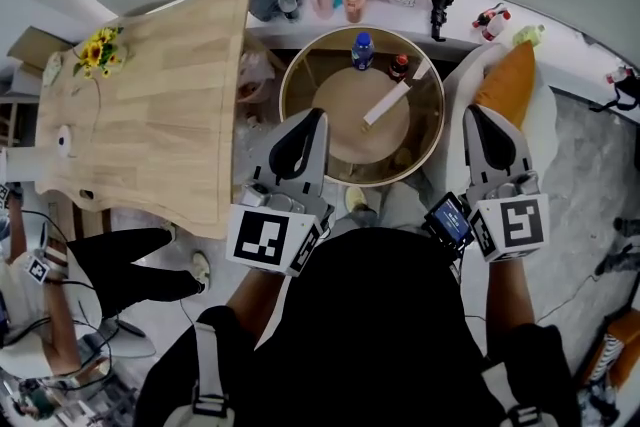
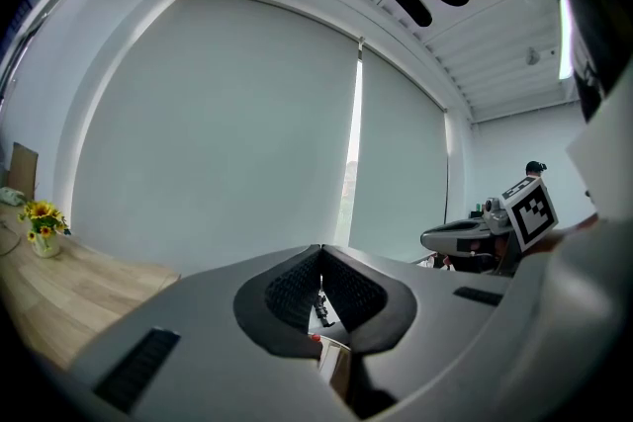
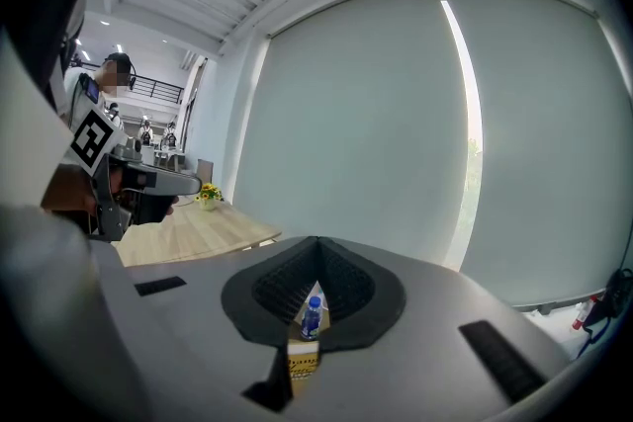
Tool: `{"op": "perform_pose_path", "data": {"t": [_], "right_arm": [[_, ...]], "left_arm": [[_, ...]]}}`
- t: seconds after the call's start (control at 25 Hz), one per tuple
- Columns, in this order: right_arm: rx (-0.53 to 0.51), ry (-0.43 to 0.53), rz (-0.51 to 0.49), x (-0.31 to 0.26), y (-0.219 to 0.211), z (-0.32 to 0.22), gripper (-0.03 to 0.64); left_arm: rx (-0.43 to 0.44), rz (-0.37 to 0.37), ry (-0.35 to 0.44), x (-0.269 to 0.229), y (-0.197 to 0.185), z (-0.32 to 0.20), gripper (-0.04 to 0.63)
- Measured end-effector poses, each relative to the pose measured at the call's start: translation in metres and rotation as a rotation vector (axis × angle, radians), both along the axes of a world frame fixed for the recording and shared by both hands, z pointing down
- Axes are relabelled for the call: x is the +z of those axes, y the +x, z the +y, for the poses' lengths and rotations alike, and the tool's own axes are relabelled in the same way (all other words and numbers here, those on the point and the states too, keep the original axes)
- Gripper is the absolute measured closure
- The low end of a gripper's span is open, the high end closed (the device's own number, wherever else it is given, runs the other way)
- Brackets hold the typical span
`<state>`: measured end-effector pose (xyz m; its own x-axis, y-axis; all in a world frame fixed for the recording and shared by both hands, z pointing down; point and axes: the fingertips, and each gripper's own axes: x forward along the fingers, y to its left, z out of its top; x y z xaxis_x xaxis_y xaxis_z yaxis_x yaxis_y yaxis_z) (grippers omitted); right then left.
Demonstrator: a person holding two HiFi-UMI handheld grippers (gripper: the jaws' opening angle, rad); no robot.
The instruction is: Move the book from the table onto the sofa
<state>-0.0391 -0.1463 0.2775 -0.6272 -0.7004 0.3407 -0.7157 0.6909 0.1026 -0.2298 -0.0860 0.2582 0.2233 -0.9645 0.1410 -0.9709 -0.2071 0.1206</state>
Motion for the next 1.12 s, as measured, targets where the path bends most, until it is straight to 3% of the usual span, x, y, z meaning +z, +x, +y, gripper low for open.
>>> {"op": "perform_pose_path", "data": {"t": [0.44,0.84,1.12], "right_arm": [[-0.036,0.066,-0.053,-0.006,0.003,-0.021,0.604],[-0.035,0.025,-0.058,0.011,0.021,-0.057,0.604],[-0.081,-0.061,0.031,0.03,0.022,-0.075,0.604]], "left_arm": [[-0.014,-0.01,-0.016,0.013,0.012,-0.015,0.582],[0.012,-0.032,-0.064,0.03,0.035,-0.058,0.581],[0.04,-0.034,-0.138,0.056,0.043,-0.084,0.581]]}}
